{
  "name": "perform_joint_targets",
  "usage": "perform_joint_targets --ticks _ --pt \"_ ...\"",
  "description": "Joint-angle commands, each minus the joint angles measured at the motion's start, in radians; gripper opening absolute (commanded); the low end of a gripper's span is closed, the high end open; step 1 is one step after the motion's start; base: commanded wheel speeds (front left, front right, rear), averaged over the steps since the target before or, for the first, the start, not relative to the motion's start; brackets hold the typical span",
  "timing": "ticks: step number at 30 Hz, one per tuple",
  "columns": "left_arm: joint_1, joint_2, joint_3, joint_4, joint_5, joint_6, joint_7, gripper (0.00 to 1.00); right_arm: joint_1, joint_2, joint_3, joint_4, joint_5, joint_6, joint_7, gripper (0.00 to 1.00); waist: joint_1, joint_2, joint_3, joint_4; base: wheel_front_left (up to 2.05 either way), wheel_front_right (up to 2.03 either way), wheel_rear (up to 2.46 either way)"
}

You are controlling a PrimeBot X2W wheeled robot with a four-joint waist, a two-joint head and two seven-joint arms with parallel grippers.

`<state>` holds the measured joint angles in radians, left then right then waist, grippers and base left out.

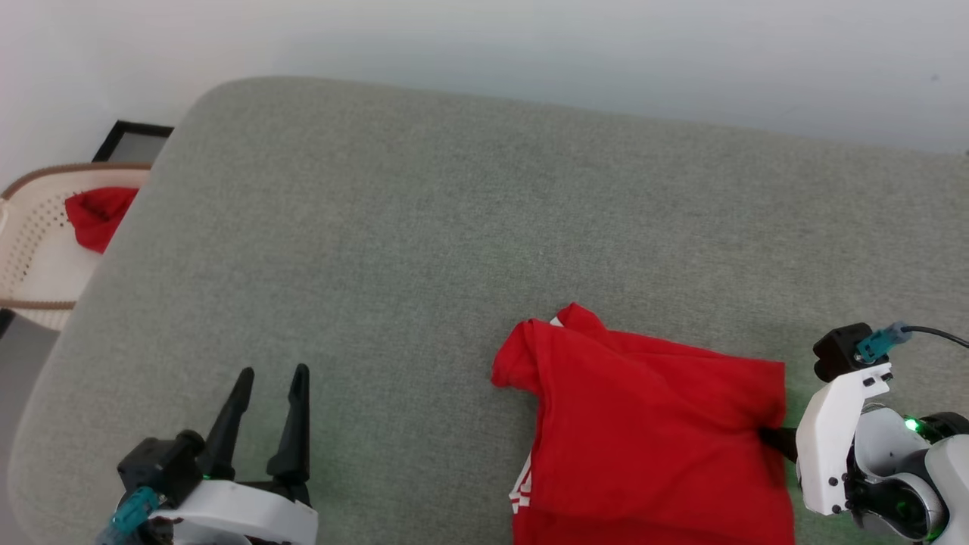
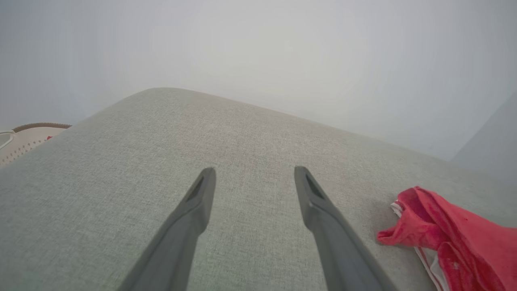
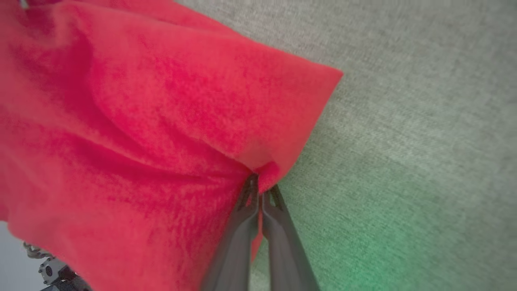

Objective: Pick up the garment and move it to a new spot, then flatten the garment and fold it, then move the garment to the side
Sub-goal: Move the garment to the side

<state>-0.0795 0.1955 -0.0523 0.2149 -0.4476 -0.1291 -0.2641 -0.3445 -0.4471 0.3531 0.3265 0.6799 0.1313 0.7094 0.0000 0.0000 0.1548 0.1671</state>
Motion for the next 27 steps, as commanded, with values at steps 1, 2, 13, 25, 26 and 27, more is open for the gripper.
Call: perform_joint_targets --ticks 1,2,13,25,26,27 --pt "0.005 -0.001 -0.002 0.002 0.003 -0.002 0.002 1.00 -0.003 -0.013 0.011 0.004 0.002 -0.001 0.009 0.00 0.0000 0.0000 -0.015 -0.012 0.00 0.00 0.00" --pt "0.006 -0.003 -0.004 0.002 0.003 -0.002 0.002 1.00 -0.010 -0.022 0.015 0.000 0.000 -0.001 0.009 0.00 0.0000 0.0000 -0.021 -0.016 0.00 0.00 0.00" --pt "-0.010 0.005 -0.036 -0.004 -0.003 -0.002 0.002 1.00 -0.103 -0.108 0.055 -0.021 -0.014 -0.001 -0.028 0.00 0.0000 0.0000 -0.041 -0.085 0.00 0.00 0.00" --pt "-0.072 0.041 -0.059 -0.028 -0.009 -0.002 0.002 1.00 -0.254 -0.169 0.126 0.034 -0.011 -0.001 -0.112 0.00 0.0000 0.0000 0.018 -0.268 0.00 0.00 0.00" --pt "-0.079 0.046 -0.059 -0.030 -0.009 -0.002 0.002 1.00 -0.268 -0.172 0.136 0.044 -0.010 -0.001 -0.122 0.00 0.0000 0.0000 0.025 -0.284 0.00 0.00 0.00" --pt "-0.088 0.050 -0.063 -0.032 -0.009 -0.001 0.002 1.00 -0.283 -0.177 0.142 0.056 -0.006 -0.001 -0.135 0.00 0.0000 0.0000 0.032 -0.297 0.00 0.00 0.00"
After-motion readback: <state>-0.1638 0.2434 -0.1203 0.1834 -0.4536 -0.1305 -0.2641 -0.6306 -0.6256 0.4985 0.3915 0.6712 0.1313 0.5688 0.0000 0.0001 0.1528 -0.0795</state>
